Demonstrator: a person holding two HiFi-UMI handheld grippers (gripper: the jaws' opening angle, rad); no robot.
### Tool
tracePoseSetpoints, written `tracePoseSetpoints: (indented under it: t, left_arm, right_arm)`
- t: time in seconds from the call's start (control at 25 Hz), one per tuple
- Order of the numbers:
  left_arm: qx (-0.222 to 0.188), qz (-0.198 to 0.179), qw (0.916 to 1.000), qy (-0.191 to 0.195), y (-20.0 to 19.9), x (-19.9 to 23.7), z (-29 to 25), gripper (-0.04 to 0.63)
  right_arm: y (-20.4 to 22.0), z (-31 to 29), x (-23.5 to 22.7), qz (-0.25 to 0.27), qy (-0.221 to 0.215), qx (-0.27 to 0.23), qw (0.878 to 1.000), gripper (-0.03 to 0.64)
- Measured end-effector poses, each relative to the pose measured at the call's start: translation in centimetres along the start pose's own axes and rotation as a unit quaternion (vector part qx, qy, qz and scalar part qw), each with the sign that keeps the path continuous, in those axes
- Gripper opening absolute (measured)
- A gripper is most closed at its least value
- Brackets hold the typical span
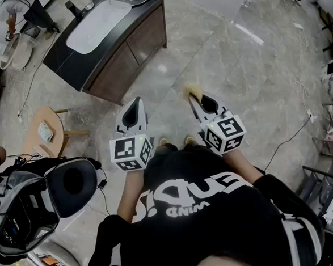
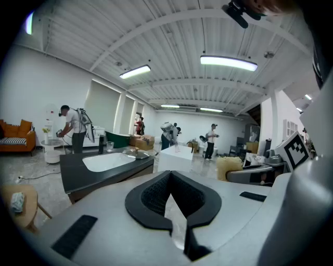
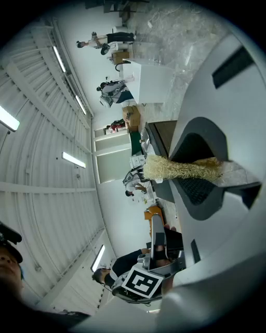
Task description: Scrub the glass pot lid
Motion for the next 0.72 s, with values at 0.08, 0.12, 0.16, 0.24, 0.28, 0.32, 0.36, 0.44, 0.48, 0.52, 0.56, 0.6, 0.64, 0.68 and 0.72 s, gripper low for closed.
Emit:
tracePoseSetpoints:
  t: [0.08, 0.12, 0.16, 0.24, 0.28, 0.32, 0.36, 0.44, 0.48, 0.52, 0.56, 0.6, 0.64, 0.68, 0.72]
  left_arm:
    - [0.001, 0.002, 1.0, 0.0, -0.2, 0.6, -0.3, 0.014]
    - [0.002, 0.002, 1.0, -0.001, -0.2, 0.9, -0.4, 0.014]
    - [0.003, 0.002, 1.0, -0.001, -0.2, 1.2, -0.6, 0.014]
    - [0.004, 0.002, 1.0, -0.002, 0.0, 2.1, -0.8, 0.014]
    - [0.004, 0.002, 1.0, 0.0, 0.1, 2.6, -0.9, 0.014]
    - [0.004, 0.002, 1.0, 0.003, 0.2, 3.1, -0.9, 0.014]
    - [0.003, 0.0, 1.0, 0.007, 0.3, 3.6, -1.0, 0.014]
    - [0.002, -0.007, 0.9999, 0.015, 0.3, 4.5, -1.1, 0.014]
    - [0.001, -0.009, 0.9998, 0.019, 0.4, 4.9, -1.1, 0.014]
    - [0.0, -0.01, 0.9997, 0.022, 0.3, 5.3, -1.1, 0.014]
    - [-0.001, -0.01, 0.9997, 0.024, 0.3, 5.6, -1.1, 0.014]
    - [-0.002, -0.01, 0.9996, 0.025, 0.3, 5.9, -1.0, 0.014]
    - [-0.002, -0.01, 0.9996, 0.027, 0.2, 6.2, -1.0, 0.014]
    - [-0.003, -0.01, 0.9995, 0.028, 0.1, 6.3, -1.0, 0.014]
    - [-0.003, -0.01, 0.9995, 0.031, -0.1, 6.4, -1.2, 0.014]
  right_arm:
    - [-0.2, -0.6, 0.3, -0.002, -0.001, -0.003, 1.0, 0.046]
    - [-0.3, -0.9, 0.5, -0.004, -0.002, -0.006, 1.0, 0.046]
    - [-0.3, -1.2, 0.7, -0.007, -0.003, -0.009, 1.0, 0.046]
    - [-0.3, -1.9, 1.2, -0.013, -0.006, -0.015, 1.0, 0.046]
    - [-0.2, -2.2, 1.5, -0.015, -0.006, -0.017, 1.0, 0.046]
    - [-0.1, -2.6, 1.8, -0.016, -0.004, -0.02, 1.0, 0.046]
    - [0.1, -3.0, 2.1, -0.017, -0.002, -0.022, 1.0, 0.047]
    - [0.3, -3.6, 2.4, -0.02, 0.006, -0.025, 0.999, 0.046]
    - [0.4, -3.9, 2.6, -0.021, 0.01, -0.025, 0.999, 0.047]
    - [0.4, -4.1, 2.6, -0.022, 0.015, -0.026, 0.999, 0.048]
    - [0.4, -4.3, 2.6, -0.024, 0.021, -0.026, 0.999, 0.047]
    - [0.3, -4.5, 2.7, -0.025, 0.027, -0.027, 0.999, 0.048]
    - [0.1, -4.6, 2.7, -0.025, 0.032, -0.029, 0.999, 0.046]
    - [-0.1, -4.7, 2.7, -0.025, 0.037, -0.031, 0.999, 0.047]
    - [-0.4, -4.8, 2.6, -0.024, 0.041, -0.033, 0.998, 0.046]
Point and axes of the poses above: the fingertips, and each gripper's own axes: z backward along the fingers, x to its left, y out of its underside, the point moved 7 cm from there along z, backward along the fingers, and after that the axes turned 6 degrees about -y, right-handed, at the moved point
